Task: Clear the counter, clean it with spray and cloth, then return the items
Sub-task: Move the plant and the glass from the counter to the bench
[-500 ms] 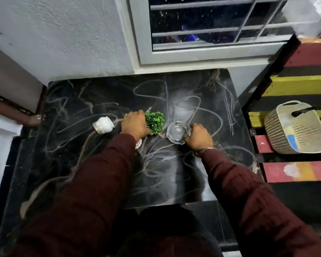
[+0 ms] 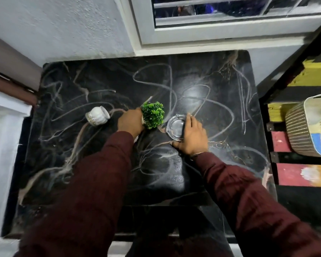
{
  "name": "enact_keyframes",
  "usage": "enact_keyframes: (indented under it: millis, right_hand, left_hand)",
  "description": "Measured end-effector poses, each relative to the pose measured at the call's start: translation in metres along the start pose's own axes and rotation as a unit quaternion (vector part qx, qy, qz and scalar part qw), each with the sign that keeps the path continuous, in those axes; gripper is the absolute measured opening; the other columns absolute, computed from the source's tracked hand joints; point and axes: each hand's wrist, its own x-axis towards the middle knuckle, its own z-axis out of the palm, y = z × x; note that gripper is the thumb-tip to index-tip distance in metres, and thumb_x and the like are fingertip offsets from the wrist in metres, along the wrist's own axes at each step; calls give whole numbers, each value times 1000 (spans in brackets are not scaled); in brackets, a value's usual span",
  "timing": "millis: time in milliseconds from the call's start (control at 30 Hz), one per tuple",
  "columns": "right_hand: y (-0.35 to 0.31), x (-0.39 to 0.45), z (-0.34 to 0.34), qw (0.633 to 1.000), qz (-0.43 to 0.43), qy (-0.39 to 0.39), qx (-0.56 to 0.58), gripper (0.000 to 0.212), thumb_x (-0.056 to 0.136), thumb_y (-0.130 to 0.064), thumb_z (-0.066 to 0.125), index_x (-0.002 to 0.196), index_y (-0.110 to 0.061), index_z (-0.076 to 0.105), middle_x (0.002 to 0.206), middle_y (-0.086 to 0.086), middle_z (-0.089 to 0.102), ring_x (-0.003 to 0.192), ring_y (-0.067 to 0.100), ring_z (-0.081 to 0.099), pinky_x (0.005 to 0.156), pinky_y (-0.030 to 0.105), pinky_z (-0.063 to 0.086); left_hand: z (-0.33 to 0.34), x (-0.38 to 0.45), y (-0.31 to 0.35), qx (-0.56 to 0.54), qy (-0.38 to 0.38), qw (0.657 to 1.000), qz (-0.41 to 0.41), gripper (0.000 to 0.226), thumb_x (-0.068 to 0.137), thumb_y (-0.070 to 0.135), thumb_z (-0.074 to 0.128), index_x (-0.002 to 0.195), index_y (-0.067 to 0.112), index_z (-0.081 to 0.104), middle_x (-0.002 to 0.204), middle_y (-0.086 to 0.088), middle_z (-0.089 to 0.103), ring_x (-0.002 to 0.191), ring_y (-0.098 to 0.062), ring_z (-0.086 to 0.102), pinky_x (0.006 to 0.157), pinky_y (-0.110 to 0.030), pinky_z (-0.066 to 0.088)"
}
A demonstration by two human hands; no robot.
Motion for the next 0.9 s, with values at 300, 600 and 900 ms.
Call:
enact_keyframes:
  millis: [300,600,900]
  right_hand:
    - [-4,-12,-19,992,85,64,69,106,48,-63,77,130,-9,37,118,7,47,109,29,45,89,44,43]
    - [-17,-57,-92,938,212,244,127,103,46,-63,78,125,-8,42,120,12,52,112,34,48,89,46,42]
    - [56,-140,-150,898,277,325,106,101,46,-64,76,124,-9,45,116,12,53,108,34,48,87,44,41]
  left_hand:
    - [-22,-17,8,-227,54,972,-34,50,75,27,86,116,8,66,113,-18,73,106,-36,68,83,-34,49]
    - [-34,-8,16,-441,40,895,47,76,38,53,84,105,40,49,112,0,75,104,-17,72,97,-43,57]
    - [-78,-88,125,-430,-25,877,212,63,76,-12,80,132,1,54,120,-15,68,105,-26,67,84,-19,50]
